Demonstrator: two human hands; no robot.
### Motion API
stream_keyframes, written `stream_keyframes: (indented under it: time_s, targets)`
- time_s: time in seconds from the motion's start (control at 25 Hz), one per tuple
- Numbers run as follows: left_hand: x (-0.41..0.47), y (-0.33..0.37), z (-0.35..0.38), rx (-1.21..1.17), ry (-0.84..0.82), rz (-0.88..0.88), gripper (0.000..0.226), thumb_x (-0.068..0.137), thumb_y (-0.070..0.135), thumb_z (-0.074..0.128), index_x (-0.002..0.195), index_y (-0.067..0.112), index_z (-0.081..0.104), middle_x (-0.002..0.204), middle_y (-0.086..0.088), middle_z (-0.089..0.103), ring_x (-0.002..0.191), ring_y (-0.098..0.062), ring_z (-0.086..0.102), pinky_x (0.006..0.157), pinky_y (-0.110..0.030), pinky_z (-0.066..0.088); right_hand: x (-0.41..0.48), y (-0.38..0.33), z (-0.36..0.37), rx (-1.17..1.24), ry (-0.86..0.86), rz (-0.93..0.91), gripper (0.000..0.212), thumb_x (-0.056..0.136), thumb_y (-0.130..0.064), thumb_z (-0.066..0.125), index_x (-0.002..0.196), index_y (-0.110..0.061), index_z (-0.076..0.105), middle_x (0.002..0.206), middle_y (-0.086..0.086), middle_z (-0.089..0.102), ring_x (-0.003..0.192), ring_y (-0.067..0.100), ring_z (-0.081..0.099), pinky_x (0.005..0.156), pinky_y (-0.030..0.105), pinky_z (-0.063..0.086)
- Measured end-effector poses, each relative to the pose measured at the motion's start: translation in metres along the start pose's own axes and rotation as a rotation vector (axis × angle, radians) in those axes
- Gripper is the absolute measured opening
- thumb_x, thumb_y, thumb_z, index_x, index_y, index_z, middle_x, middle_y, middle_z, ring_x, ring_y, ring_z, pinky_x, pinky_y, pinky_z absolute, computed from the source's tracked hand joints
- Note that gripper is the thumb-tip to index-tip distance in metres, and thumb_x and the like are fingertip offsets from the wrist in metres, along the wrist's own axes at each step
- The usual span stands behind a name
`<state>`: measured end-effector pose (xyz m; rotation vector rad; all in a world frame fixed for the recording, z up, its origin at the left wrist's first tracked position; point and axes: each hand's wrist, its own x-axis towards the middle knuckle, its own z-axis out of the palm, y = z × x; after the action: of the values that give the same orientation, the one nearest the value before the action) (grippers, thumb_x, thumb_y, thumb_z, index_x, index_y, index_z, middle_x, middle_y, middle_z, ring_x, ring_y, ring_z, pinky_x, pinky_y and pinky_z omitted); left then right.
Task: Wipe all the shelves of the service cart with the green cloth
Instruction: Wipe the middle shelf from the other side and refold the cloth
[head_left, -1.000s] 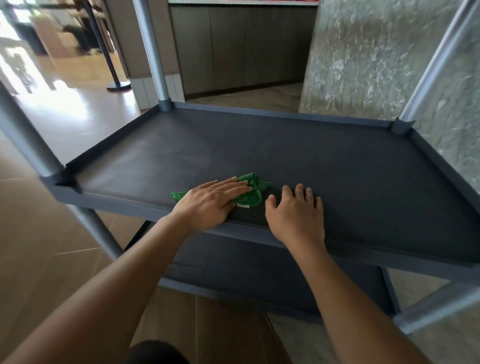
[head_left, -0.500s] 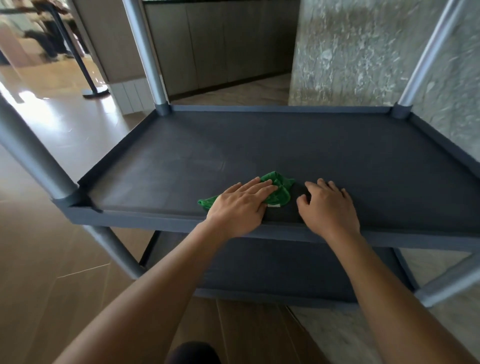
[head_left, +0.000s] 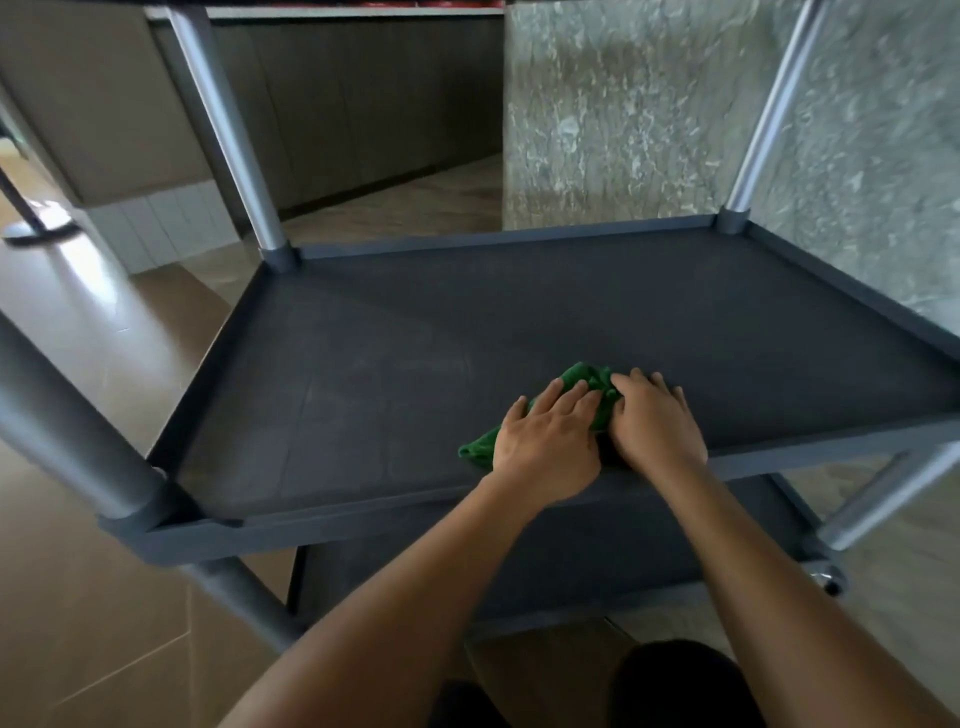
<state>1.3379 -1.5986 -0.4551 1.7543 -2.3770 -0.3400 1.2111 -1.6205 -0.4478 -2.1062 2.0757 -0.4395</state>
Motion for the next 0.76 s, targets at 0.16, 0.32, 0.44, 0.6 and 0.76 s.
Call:
stream_keyframes:
  time_s: [0.16,0.32,0.44,0.6,0.76]
  targets:
    - [0.000,-0.003,0.000,-0.030,0.036,0.025,0.055,0.099,0.029,0.027,0.152,0.027,0.013,0.160,0.012,0.008,0.147,-0.010,-0.001,0.119,-0.039,0.003,0.002,-0.005,0.004,0.012,0.015,0.003,0.045,0.097,-0.012,0.027,0.139,-0.015,0.042,0.148,0.007,0.038,0.142,0.026,0.023,0.117,0.038,0.013]
    - [-0.006,-0.003,-0.003,-0.018,0.054,0.044,0.055,0.099,0.026,0.031,0.152,0.026,0.016,0.160,0.010,0.011,0.147,-0.011,0.003,0.118,-0.037,0.008,-0.001,-0.002,0.004,0.028,-0.001,0.007,0.047,0.097,-0.015,0.027,0.143,-0.016,0.037,0.152,0.005,0.032,0.143,0.023,0.019,0.116,0.036,0.012]
    - [-0.010,-0.010,-0.013,-0.001,0.038,0.108,0.055,0.099,0.024,0.032,0.152,0.027,0.016,0.160,0.011,0.012,0.147,-0.010,0.005,0.118,-0.036,0.013,-0.004,-0.002,0.002,0.061,0.062,0.035,0.044,0.094,-0.018,0.034,0.137,-0.014,0.043,0.141,0.006,0.045,0.132,0.025,0.037,0.109,0.034,0.027]
    - [-0.045,-0.052,-0.031,0.011,-0.043,0.287,0.053,0.101,0.023,0.031,0.151,0.033,0.017,0.158,0.017,0.013,0.145,0.000,0.003,0.119,-0.029,0.012,-0.006,-0.004,0.000,0.051,0.081,0.022,0.043,0.093,-0.020,0.039,0.135,-0.015,0.047,0.138,0.005,0.049,0.128,0.024,0.041,0.106,0.035,0.032]
    - [-0.072,-0.102,-0.054,0.003,-0.158,0.308,0.056,0.099,0.026,0.039,0.147,0.046,0.017,0.150,0.033,0.006,0.138,0.016,-0.006,0.118,-0.021,0.001,-0.005,-0.011,0.004,0.008,0.056,-0.026,0.039,0.097,-0.020,0.035,0.133,-0.011,0.048,0.140,0.007,0.047,0.133,0.023,0.036,0.113,0.036,0.022]
